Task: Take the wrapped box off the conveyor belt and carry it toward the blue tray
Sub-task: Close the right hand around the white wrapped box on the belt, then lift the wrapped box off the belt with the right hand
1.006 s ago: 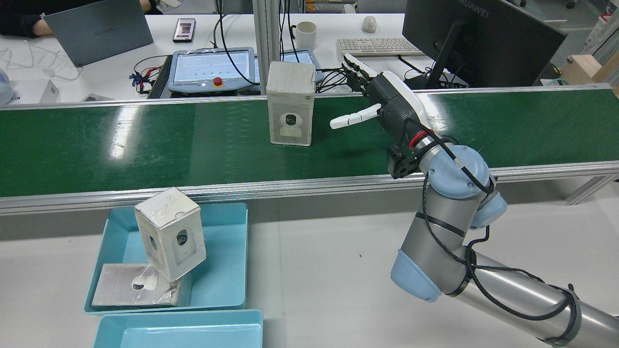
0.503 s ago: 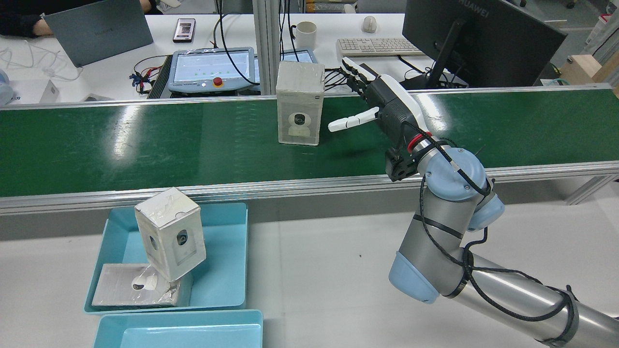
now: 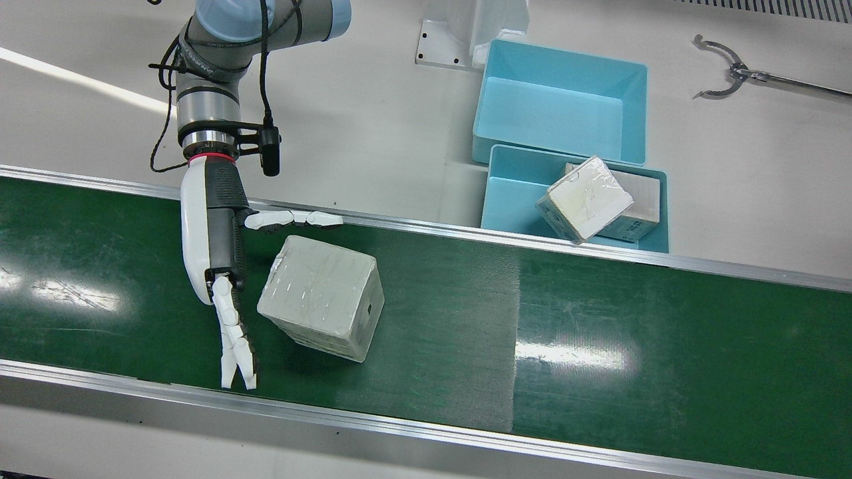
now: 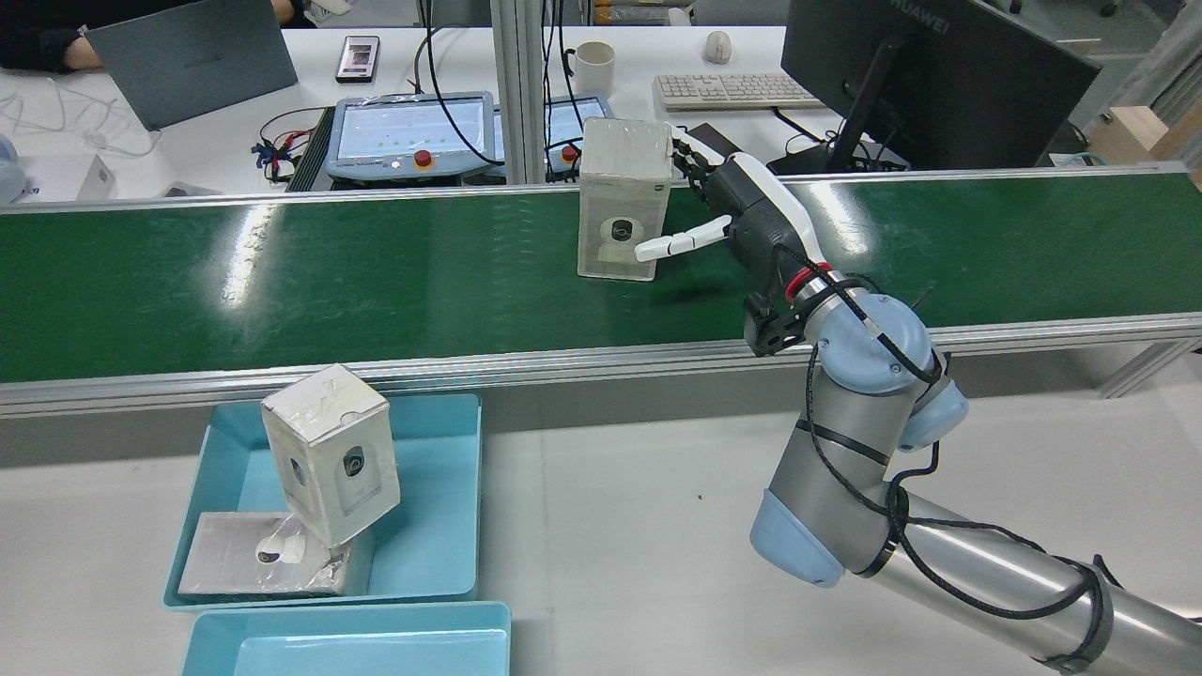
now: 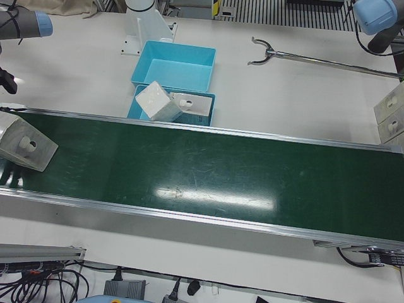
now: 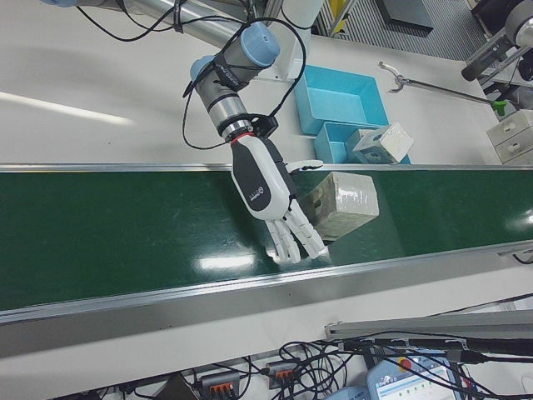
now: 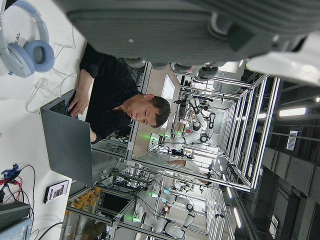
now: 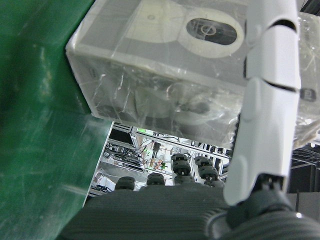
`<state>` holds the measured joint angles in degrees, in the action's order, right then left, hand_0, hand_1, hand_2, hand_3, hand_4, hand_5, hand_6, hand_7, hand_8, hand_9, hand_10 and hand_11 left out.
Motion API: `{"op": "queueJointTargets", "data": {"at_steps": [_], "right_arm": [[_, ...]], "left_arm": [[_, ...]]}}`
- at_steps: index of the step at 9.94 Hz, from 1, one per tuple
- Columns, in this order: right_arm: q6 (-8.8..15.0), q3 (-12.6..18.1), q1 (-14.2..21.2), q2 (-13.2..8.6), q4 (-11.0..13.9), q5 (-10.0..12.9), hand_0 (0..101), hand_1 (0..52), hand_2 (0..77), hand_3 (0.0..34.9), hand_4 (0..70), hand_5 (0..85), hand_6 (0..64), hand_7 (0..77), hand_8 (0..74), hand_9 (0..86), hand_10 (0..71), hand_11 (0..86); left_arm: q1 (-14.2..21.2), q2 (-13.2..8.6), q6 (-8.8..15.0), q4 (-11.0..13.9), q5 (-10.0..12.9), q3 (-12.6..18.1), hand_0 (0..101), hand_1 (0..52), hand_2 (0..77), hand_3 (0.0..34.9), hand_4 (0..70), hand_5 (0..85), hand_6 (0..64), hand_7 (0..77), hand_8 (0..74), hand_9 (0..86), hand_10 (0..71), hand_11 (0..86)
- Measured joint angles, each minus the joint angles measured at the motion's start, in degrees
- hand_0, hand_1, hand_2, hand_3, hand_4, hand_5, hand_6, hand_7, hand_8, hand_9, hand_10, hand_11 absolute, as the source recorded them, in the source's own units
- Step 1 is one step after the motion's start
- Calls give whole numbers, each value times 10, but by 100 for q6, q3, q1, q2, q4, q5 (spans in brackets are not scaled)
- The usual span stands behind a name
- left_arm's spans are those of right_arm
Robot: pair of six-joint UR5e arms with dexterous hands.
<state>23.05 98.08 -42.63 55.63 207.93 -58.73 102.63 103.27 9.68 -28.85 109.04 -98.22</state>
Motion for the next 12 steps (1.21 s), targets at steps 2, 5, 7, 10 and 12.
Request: {"op": "queueJointTargets", "data": {"at_steps": [2, 5, 7, 10, 12], "right_arm": [[-2, -18, 0, -1, -24, 1, 466, 125, 120, 53, 44, 44, 0, 5, 0, 16, 5, 22], [-17, -93, -1, -7, -129, 2, 464, 125, 131, 66, 44, 44, 0, 5, 0, 16, 5, 16], [-39, -109, -6, -4, -275, -3, 466, 136, 147, 52, 49, 55, 0, 5, 0, 16, 5, 16], [-41, -117, -8, 8, -486, 3, 465, 142, 305, 0, 115, 300, 65, 104, 49, 16, 54, 16], [-38, -118, -8, 14, -594, 51, 443, 120, 278, 0, 131, 382, 196, 284, 169, 218, 109, 185]], "left_arm": [[0, 0, 0, 0, 0, 0, 0, 0, 5, 0, 0, 11, 0, 0, 0, 0, 5, 0], [0, 0, 0, 0, 0, 0, 0, 0, 11, 0, 0, 11, 0, 0, 0, 0, 0, 0], [0, 0, 0, 0, 0, 0, 0, 0, 11, 0, 0, 11, 0, 0, 0, 0, 0, 0], [0, 0, 0, 0, 0, 0, 0, 0, 5, 0, 0, 11, 0, 0, 0, 0, 5, 0], [0, 0, 0, 0, 0, 0, 0, 0, 5, 0, 0, 11, 0, 0, 0, 0, 0, 0]]}}
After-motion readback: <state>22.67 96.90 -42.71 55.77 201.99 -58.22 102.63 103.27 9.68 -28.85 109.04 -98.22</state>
